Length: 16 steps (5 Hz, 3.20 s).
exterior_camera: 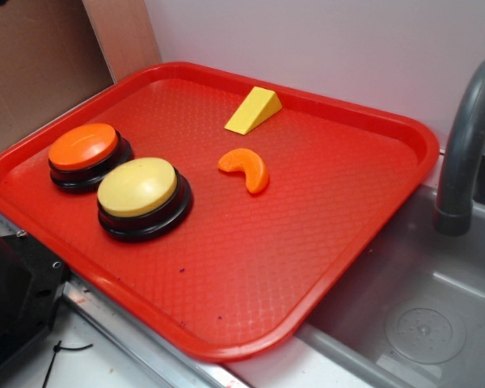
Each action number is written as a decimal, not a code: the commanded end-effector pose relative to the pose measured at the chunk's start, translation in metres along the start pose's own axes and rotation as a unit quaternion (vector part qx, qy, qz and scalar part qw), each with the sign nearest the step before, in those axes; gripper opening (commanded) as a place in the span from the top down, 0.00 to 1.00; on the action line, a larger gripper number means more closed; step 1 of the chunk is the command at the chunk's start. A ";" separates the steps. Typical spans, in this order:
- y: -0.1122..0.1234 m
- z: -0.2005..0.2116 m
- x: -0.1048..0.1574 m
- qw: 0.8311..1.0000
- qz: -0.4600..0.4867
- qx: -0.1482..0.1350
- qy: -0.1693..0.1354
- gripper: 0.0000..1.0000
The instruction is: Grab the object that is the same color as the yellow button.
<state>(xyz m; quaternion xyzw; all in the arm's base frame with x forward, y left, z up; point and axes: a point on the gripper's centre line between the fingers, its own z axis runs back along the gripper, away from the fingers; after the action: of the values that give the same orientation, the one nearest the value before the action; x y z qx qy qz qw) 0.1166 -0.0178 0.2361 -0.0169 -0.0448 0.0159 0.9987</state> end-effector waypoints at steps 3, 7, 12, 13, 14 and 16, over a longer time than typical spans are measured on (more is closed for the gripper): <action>0.008 -0.017 0.022 0.999 0.011 0.024 -0.033 0.00; 0.032 -0.107 0.145 0.982 0.130 0.068 -0.116 0.00; 0.032 -0.205 0.222 0.980 0.098 0.001 -0.172 0.00; 0.025 -0.210 0.220 0.982 0.083 -0.020 -0.171 0.00; 0.025 -0.212 0.219 0.982 0.087 -0.013 -0.167 0.00; 0.022 -0.223 0.222 0.983 0.098 0.054 -0.148 1.00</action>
<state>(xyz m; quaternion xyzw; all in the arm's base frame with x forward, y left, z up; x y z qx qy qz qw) 0.3441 0.0074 0.0189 0.0401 -0.1641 0.1209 0.9782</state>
